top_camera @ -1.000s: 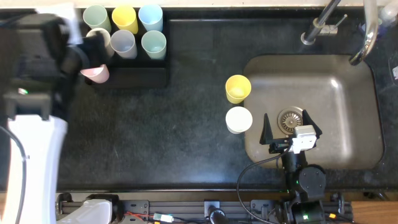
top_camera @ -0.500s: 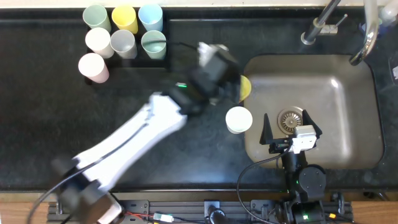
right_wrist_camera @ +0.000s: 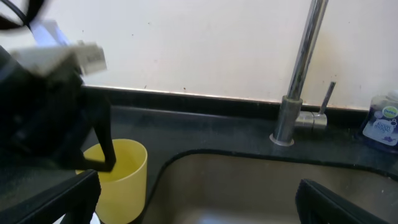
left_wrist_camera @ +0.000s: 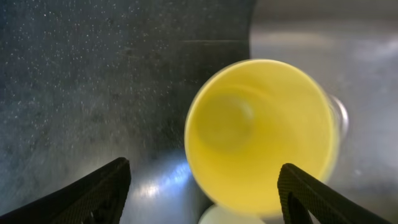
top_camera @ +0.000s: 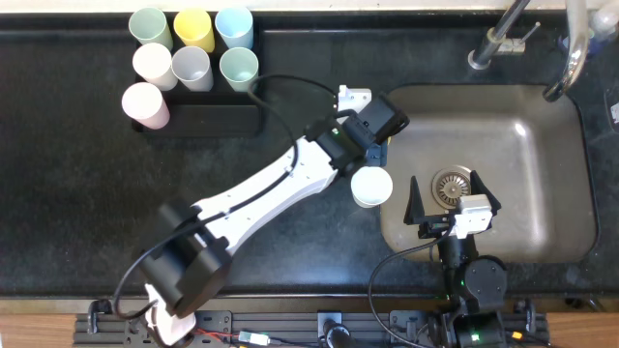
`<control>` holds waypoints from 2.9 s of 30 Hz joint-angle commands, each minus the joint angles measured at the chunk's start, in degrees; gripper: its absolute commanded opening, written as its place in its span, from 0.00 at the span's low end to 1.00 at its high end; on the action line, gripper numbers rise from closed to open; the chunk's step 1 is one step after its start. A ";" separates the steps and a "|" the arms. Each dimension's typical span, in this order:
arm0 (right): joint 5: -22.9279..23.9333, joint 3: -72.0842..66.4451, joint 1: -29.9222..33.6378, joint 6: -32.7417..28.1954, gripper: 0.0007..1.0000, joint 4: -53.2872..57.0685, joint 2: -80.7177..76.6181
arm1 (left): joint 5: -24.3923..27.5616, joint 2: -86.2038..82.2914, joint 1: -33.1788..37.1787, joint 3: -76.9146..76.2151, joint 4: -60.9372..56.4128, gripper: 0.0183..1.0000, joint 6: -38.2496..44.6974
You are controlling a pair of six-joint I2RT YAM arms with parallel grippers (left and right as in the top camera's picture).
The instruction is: Store Cups
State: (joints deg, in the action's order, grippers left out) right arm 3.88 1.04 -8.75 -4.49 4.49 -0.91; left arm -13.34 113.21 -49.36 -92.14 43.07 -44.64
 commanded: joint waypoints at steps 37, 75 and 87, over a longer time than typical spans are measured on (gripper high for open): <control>0.37 -0.76 -0.22 0.20 1.00 -0.37 0.33 | -5.01 -15.15 38.64 0.90 26.14 0.02 -53.02; 0.37 -0.76 -0.22 0.20 1.00 -0.37 0.33 | -2.84 -3.34 41.92 6.54 15.10 0.05 -53.37; 0.37 -0.76 -0.22 0.20 1.00 -0.37 0.33 | -9.97 -14.99 40.54 6.54 18.29 0.58 -53.37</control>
State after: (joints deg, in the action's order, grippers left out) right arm 3.88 1.04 -8.75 -4.51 4.49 -0.91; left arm -18.33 107.31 -7.90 -85.62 59.61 -97.80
